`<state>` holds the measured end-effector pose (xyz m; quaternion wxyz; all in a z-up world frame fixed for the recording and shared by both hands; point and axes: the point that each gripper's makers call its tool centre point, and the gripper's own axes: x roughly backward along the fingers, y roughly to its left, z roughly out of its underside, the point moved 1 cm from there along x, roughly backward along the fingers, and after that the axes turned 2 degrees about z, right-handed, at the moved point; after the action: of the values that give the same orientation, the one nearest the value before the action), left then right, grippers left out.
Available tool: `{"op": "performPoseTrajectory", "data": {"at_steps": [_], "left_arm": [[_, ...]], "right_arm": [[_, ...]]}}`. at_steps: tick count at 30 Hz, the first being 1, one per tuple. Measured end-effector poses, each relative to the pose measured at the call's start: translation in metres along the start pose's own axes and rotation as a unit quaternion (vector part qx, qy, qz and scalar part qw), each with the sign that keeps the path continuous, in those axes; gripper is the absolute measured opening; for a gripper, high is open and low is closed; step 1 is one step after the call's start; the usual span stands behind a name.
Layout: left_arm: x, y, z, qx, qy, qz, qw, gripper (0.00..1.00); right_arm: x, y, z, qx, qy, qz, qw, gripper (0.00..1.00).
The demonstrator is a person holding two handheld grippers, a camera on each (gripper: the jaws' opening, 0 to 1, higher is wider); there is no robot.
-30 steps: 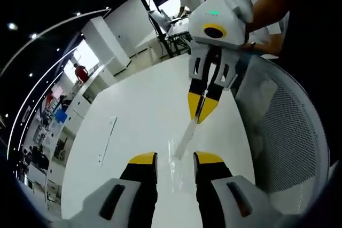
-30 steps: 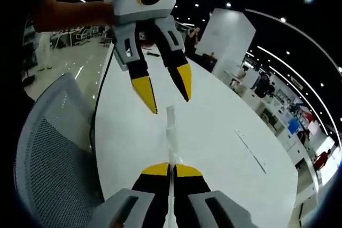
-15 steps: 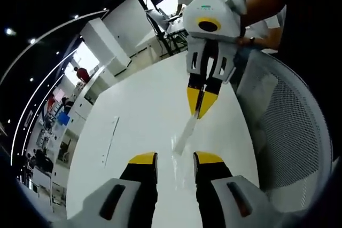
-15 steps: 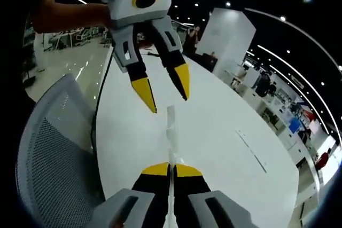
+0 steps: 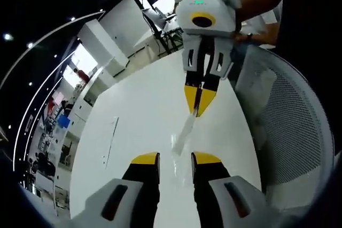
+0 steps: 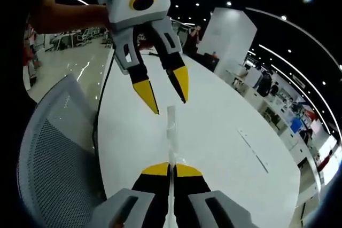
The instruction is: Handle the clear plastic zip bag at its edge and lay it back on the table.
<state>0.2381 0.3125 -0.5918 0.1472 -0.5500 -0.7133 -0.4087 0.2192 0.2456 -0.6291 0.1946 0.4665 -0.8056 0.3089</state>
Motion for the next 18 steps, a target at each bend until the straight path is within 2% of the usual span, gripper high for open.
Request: {"op": "performPoseTrajectory", "data": {"at_steps": [18], "left_arm": [[-0.0091, -0.0080, 0.0016, -0.081, 0.015, 0.010, 0.9966, 0.10]], "right_arm": [[0.0005, 0.0058, -0.0034, -0.009, 0.000, -0.016, 0.9998, 0.00]]}}
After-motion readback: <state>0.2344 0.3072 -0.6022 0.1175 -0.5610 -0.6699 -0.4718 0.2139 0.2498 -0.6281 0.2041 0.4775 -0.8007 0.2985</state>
